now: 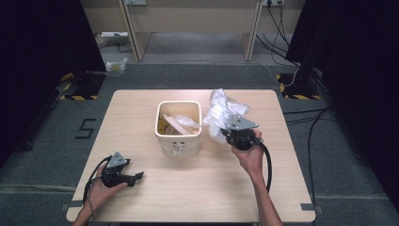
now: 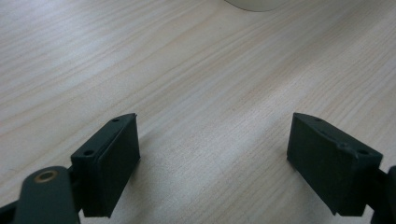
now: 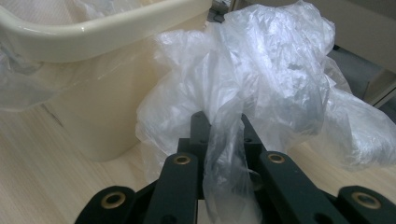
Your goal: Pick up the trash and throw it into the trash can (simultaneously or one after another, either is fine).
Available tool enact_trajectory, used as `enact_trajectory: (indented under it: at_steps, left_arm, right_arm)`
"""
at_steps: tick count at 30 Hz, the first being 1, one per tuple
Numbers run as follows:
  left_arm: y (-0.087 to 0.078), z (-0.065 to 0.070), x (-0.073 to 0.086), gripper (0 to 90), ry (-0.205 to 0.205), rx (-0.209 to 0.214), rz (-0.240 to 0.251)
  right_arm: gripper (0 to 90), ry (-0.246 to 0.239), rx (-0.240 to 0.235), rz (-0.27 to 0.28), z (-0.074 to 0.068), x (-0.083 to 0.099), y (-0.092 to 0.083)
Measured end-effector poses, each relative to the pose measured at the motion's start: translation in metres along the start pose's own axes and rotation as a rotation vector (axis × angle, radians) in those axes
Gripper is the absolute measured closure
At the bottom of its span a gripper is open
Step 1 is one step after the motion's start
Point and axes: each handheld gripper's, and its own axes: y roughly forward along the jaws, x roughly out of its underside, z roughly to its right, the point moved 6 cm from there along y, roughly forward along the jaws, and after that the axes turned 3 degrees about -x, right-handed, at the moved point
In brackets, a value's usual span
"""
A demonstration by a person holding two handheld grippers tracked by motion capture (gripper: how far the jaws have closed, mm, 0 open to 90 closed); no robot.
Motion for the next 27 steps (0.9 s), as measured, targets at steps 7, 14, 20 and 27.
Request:
enact_trajectory:
  at_steps: [7,14,20,27]
  left_arm:
    - [0.000,0.000,0.000,16.1,0.000,0.000,0.000]
    - [0.000,0.000,0.000,16.1,0.000,0.000,0.000]
    - [0.000,0.000,0.000,16.1,0.000,0.000,0.000]
    - [0.000,0.000,0.000,16.1,0.000,0.000,0.000]
  right_arm:
    - [82.3,-0.004,0.003,0.012,0.000,-0.004,-0.003]
    - [82.3,-0.006,0.008,0.021,0.001,-0.006,-0.006]
    - [82.4,-0.005,0.008,0.029,0.001,-0.007,-0.007]
    - [82.4,-0.003,0.013,0.039,0.002,-0.009,-0.011]
